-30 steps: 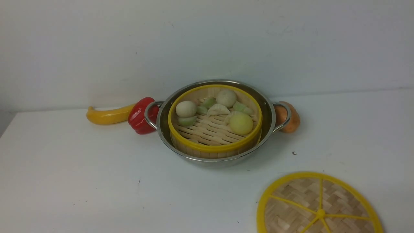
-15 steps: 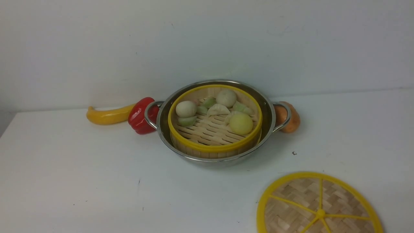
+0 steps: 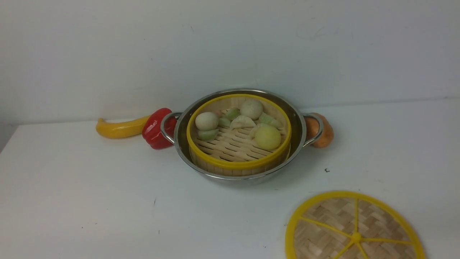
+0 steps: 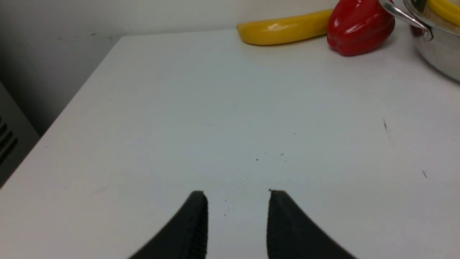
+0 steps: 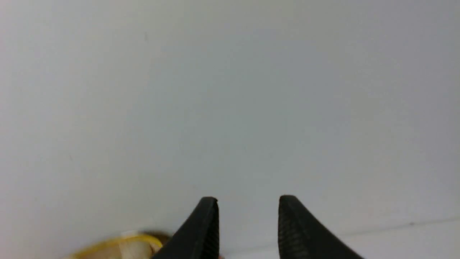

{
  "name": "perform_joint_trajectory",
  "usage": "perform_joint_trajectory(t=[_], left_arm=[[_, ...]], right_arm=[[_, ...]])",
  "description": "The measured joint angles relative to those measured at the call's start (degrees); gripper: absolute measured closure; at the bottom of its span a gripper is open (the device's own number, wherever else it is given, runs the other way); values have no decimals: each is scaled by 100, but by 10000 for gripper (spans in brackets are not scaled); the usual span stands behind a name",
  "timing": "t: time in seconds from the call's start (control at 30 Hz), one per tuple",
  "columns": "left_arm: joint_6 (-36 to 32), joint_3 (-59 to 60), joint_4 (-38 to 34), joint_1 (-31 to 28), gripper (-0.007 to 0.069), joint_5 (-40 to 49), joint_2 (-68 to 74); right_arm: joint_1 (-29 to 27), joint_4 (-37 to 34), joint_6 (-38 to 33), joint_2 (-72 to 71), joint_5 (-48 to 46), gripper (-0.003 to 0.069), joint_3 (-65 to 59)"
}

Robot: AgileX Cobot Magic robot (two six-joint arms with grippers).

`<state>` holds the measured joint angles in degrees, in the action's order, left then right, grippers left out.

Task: Place the steamer in the pot on the white table, and put the lid on the steamer.
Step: 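Move the gripper down to the bamboo steamer lid and grasp its center knob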

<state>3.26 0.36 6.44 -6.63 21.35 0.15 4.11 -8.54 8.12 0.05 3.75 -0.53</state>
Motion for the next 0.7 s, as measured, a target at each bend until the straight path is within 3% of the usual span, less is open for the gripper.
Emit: perform_joint_trajectory(t=[0.1, 0.3, 0.6, 0.7], left_arm=[[0, 0, 0, 0, 394, 0, 0], [0, 0, 0, 0, 394, 0, 0], [0, 0, 0, 0, 385, 0, 0], [0, 0, 0, 0, 384, 0, 0]], right_arm=[[0, -215, 275, -5, -117, 410, 98], [0, -211, 377, -14, -1363, 410, 1197], [0, -222, -432, 565, -4211, 410, 3164], [0, -531, -532, 706, -4497, 410, 3541]])
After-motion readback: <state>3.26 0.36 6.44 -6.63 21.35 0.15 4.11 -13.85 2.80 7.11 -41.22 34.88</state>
